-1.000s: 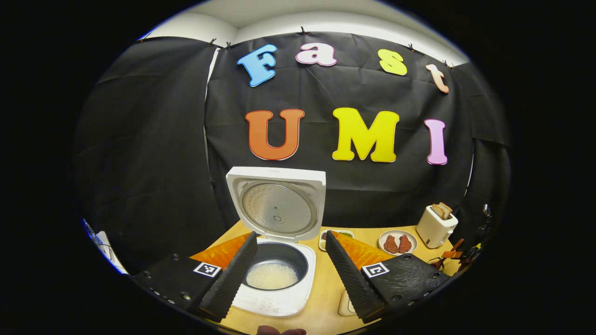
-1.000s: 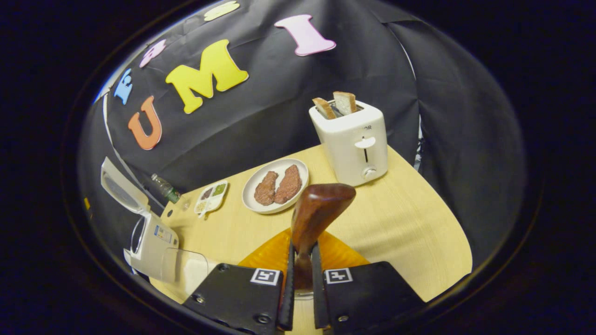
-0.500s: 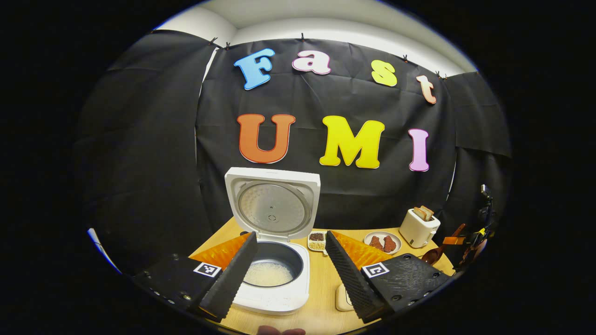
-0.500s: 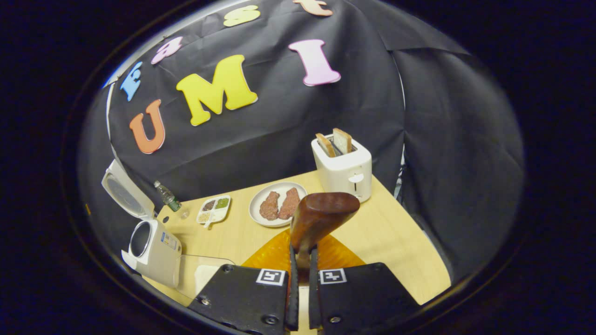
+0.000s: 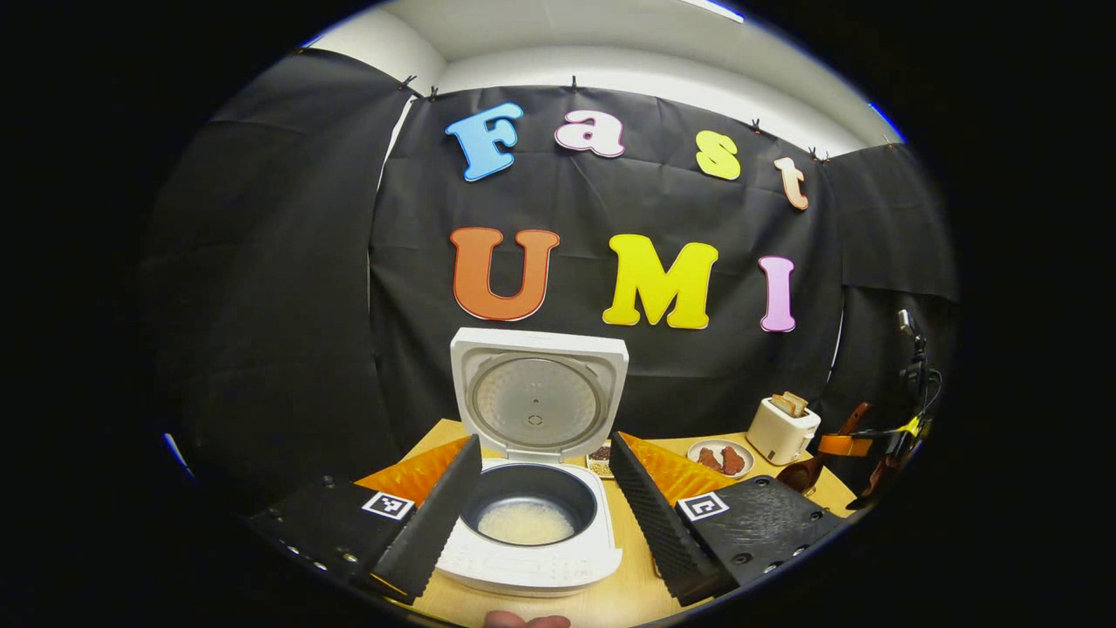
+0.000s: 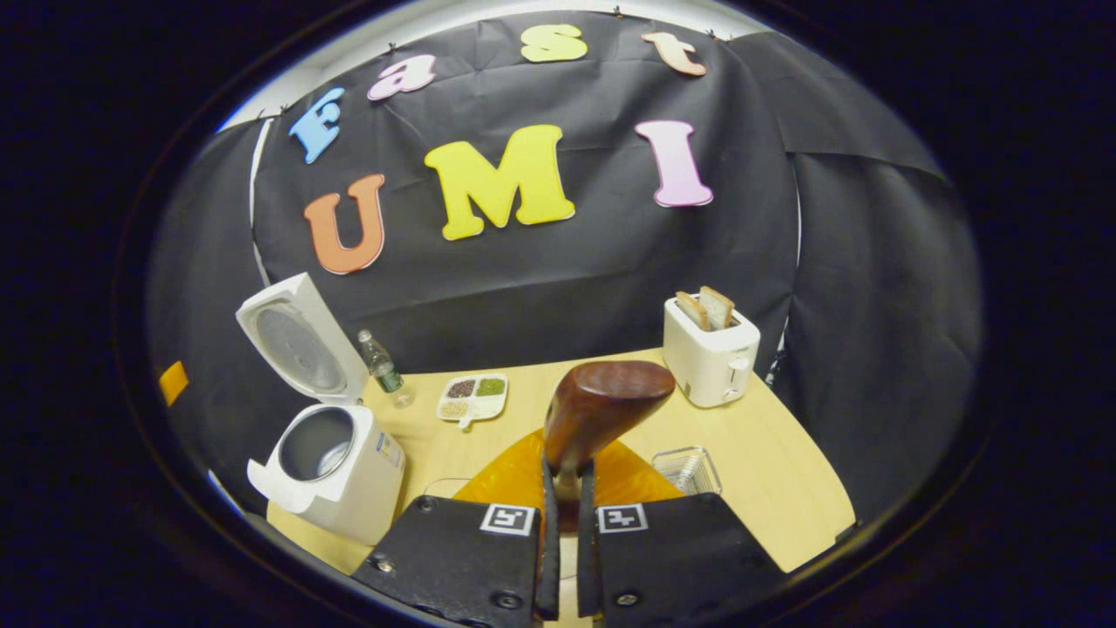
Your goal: Close the left gripper, press the button to open the rice cooker; take a wooden spoon from the chopstick holder with the right hand, scoop a spoonful of rice and pour it into the rice cooker, then put the wooden spoon back into the chopstick holder.
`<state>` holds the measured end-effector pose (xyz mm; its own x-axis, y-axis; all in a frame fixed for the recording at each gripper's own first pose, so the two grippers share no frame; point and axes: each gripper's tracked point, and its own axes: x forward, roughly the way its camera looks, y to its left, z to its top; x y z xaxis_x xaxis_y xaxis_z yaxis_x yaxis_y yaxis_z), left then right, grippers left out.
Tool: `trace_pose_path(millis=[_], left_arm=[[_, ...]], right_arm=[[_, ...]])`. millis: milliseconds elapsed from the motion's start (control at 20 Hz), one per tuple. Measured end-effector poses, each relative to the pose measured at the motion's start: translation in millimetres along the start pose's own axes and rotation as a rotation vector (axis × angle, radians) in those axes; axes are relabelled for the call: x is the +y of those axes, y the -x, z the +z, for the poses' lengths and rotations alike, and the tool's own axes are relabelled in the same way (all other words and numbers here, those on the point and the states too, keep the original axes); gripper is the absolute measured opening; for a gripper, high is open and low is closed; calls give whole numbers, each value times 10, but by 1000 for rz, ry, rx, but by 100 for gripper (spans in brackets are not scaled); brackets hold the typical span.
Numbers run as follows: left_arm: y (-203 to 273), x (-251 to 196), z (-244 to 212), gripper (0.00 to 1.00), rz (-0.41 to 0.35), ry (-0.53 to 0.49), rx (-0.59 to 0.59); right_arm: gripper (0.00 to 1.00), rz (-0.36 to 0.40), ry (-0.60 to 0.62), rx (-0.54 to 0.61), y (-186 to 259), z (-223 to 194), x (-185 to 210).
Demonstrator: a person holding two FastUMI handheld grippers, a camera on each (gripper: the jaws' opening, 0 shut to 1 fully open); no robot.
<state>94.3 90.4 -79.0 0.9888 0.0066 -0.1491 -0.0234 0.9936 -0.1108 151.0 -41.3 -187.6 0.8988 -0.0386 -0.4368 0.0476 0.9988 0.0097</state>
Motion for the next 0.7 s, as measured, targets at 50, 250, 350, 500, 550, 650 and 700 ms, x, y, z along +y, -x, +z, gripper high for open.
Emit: trace_pose_path(millis=[50,250,350,500,550,650,700], left_arm=[[25,58,-7,95,0,-1,4],[61,288,-37,95,3,-21,28],[77,413,-58,95,17,-20,43],[103,507,-117,95,31,-18,74],[111,513,-145,95,29,-23,85],[134,512,-189,95,22,-39,103],[140,513,-201,95,16,-49,112]], right_arm=[[13,-11,18,3,-51,-84,71],[13,-44,82,37,-310,-536,241],[13,-81,143,26,-447,-710,231],[13,-137,253,-19,-618,-860,217],[13,-157,300,-34,-669,-894,220],[13,-164,340,-48,-758,-1007,290],[13,-165,347,-57,-807,-1038,335]])
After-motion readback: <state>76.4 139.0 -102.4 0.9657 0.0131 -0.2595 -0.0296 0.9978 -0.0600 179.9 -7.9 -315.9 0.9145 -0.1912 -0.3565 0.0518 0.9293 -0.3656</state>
